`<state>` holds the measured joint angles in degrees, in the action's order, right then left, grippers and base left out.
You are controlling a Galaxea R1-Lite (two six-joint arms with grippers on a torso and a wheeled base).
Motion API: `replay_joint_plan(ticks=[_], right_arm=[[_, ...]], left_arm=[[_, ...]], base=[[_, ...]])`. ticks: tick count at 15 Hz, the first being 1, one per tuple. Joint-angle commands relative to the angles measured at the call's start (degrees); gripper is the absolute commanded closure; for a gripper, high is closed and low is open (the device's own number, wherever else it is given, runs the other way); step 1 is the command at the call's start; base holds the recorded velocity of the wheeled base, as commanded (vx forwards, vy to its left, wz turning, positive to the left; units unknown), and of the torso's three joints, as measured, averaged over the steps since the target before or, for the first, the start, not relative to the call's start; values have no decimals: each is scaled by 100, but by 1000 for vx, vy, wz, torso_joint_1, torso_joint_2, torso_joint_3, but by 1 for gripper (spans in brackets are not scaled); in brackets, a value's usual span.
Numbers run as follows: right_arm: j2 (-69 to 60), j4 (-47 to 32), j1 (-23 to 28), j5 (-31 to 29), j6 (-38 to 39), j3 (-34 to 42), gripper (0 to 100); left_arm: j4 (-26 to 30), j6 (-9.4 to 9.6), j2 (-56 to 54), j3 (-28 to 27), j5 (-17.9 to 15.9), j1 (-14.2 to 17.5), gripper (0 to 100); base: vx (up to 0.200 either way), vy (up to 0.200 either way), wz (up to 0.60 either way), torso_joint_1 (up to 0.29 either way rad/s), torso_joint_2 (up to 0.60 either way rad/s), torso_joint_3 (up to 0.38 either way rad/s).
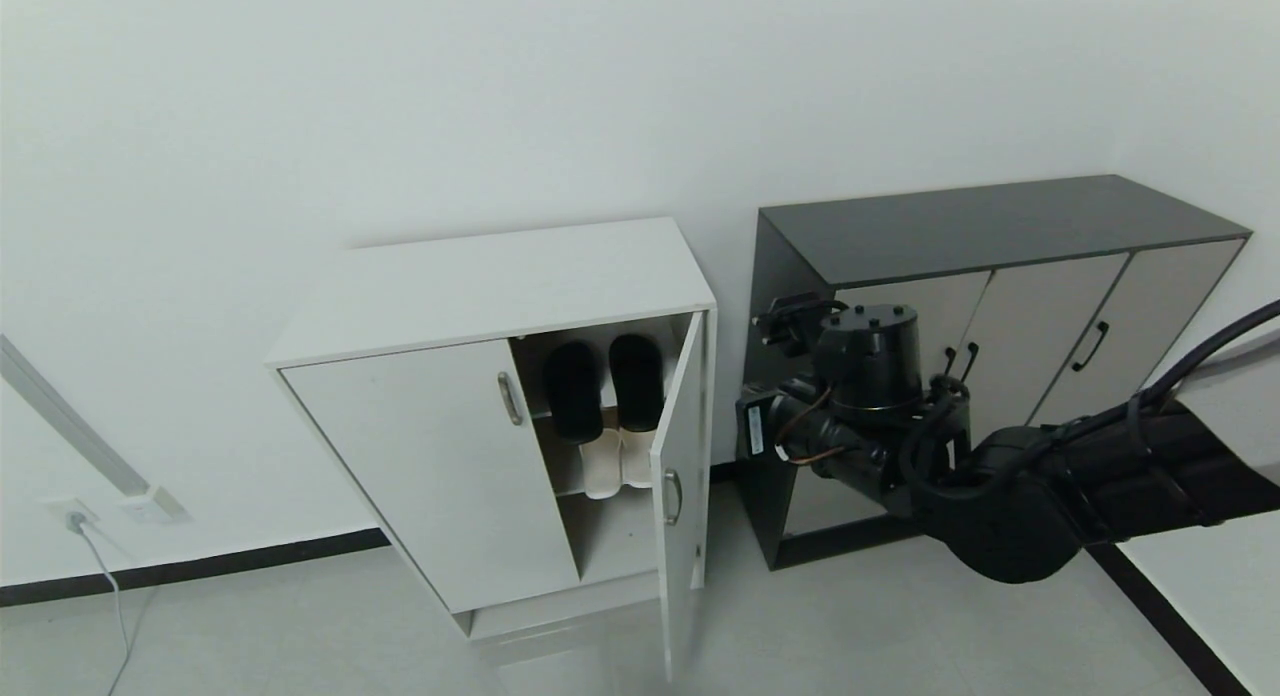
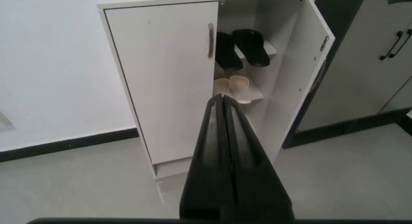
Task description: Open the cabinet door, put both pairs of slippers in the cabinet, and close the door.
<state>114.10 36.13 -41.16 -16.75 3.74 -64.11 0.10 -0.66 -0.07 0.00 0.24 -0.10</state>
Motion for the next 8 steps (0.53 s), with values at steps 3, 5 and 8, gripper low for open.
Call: replay_joint_plan(ticks=[3, 5, 8], right_arm=[[-108, 8, -42, 181, -5, 180, 100], [-99, 8, -42, 207, -5, 162, 100], [-99, 104, -68, 269, -5, 180, 100]], left_arm=[[-1, -4, 7, 0, 2, 1, 100], [-1, -13, 7, 0, 2, 1, 100], [-1, -4, 7, 0, 2, 1, 100]], base=[[0, 0, 0, 0, 0, 0], [0, 0, 0, 0, 0, 0], [0, 0, 0, 0, 0, 0]])
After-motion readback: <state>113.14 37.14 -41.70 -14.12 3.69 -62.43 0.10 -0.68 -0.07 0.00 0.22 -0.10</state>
